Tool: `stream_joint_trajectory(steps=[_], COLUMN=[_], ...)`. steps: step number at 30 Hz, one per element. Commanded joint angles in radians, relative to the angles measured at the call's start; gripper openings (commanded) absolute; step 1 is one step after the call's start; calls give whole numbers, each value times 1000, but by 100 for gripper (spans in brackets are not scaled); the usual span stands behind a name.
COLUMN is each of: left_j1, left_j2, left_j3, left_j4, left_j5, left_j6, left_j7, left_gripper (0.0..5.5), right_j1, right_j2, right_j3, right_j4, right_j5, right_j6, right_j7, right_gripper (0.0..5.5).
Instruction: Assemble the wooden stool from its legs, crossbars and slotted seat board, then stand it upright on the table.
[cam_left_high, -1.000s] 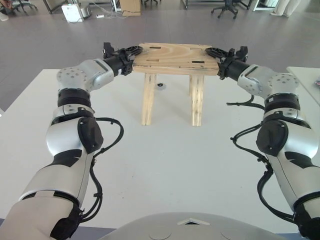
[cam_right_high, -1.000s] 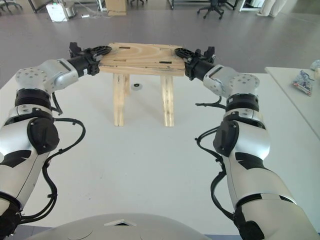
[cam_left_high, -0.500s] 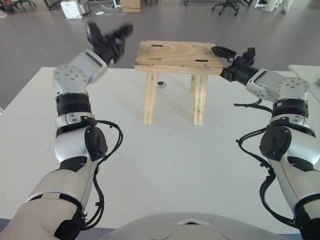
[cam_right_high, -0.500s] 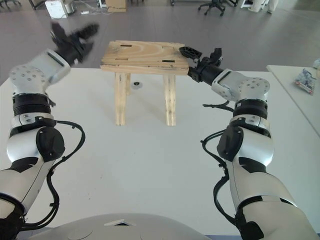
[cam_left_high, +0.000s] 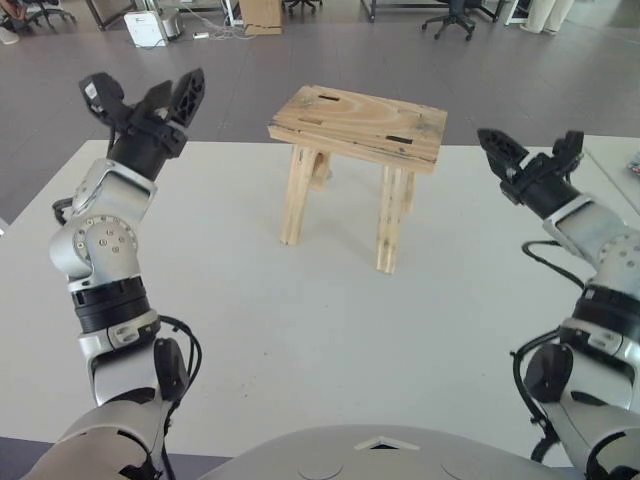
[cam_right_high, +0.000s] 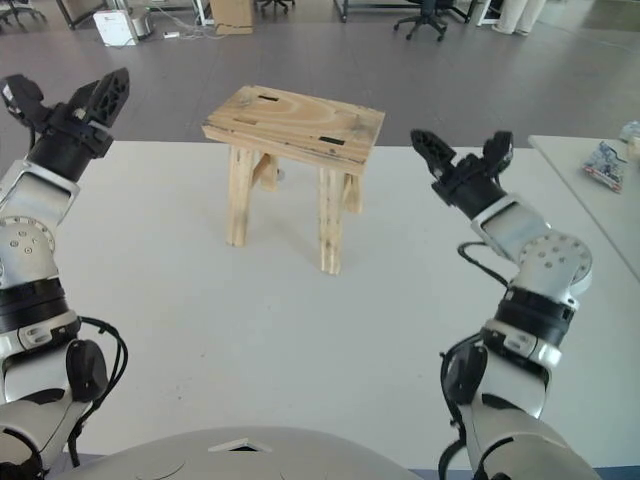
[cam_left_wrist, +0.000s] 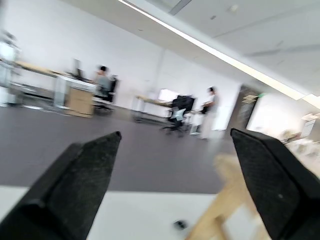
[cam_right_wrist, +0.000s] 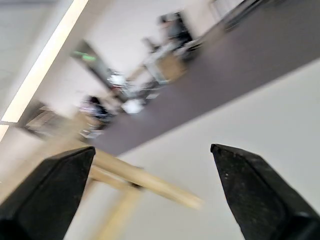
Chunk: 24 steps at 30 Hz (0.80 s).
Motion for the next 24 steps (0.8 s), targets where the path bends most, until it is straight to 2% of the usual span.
stream_joint_trajectory(steps=[1, 4, 8, 15, 19, 24], left_j1=[141, 235, 312, 373, 418, 438], left_j2=[-28, -59, -75, -147, -148, -176], left_j3=[-62, -86, -84, -142, -183, -198], left_j4=[-50, -65, -54, -35, 18, 52], left_j5=[108, 142, 159, 303, 392, 404], left_j6=[-55, -82, -123, -280, -359, -393], left_j7=[22, 17, -5, 62, 61, 55], left_gripper=[406, 406, 406, 406, 406, 406], right_j1=[207, 271, 313, 351, 358, 376], right_j2=[76, 171, 250, 271, 276, 287], right_j3=[237, 333, 378, 429, 438, 440], right_j4=[-177, -188, -174, -164, -160, -151], right_j5=[-317, -454, -542, -652, -684, -713], right_j6=[-247, -358, -427, -484, -503, -525], right_j7=[-71, -137, -184, -176, -168, -169], right_gripper=[431, 431, 431, 431, 431, 431])
